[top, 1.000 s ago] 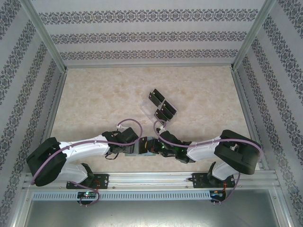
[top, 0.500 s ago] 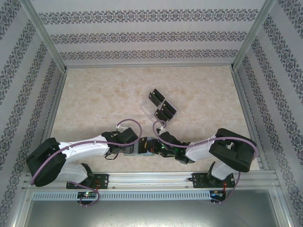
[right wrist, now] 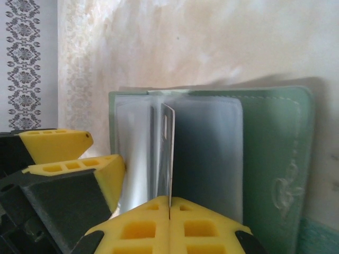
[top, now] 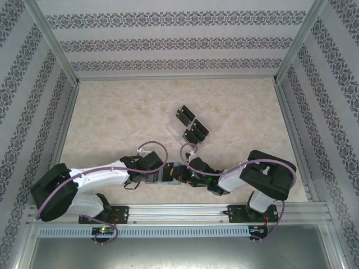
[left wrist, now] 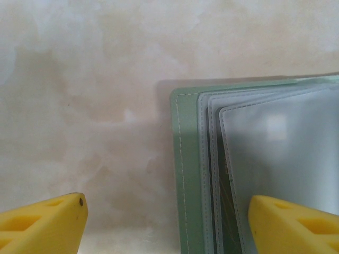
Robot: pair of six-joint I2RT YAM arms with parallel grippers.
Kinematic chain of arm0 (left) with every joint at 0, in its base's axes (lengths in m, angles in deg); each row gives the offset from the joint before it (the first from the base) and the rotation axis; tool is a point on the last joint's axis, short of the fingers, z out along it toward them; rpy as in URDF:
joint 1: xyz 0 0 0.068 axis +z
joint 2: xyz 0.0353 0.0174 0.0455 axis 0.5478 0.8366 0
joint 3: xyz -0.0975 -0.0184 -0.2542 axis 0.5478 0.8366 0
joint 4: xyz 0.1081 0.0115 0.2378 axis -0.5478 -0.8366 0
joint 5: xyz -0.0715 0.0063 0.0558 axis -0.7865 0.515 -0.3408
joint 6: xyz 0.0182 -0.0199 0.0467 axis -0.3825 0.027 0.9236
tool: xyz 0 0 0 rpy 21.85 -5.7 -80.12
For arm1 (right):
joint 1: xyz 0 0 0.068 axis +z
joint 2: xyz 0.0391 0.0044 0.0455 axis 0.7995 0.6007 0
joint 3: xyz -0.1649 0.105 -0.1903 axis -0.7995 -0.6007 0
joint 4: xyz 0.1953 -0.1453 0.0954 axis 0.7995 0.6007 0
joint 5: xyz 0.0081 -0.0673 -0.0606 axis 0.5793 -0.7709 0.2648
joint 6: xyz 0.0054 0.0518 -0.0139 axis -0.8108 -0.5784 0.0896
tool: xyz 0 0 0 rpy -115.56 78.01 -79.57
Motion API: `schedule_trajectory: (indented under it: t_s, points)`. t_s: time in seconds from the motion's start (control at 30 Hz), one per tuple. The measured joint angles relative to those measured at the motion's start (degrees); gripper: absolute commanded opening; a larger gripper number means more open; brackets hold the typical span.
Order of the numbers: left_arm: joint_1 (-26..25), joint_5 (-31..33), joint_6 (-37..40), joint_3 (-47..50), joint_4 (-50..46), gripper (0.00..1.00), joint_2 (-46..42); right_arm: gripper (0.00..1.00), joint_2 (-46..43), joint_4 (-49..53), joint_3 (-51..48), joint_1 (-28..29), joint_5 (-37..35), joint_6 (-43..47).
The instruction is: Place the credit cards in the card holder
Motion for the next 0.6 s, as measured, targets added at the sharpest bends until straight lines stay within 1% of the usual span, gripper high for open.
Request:
schedule_trajectory:
  t_s: [0.23,0.43,0.6]
  points:
    - [0.0,2.2,-1.4,0.0,-1.6,0.81,-0.2,0.00,0.0,-1.3,-0.9,0.0,0.0,-0.1]
    - [-0.3,2.6,-2.3,0.0,-2.1,0.81,-0.2,0.00,0.0,-1.3,-0.9,-0.1,0.1,-0.1]
    - [-0.3,2.7,-2.7,0.0,-2.2,0.81,-0.2,0.00,0.1,-1.7,-0.9,-0.8,1.9,0.2]
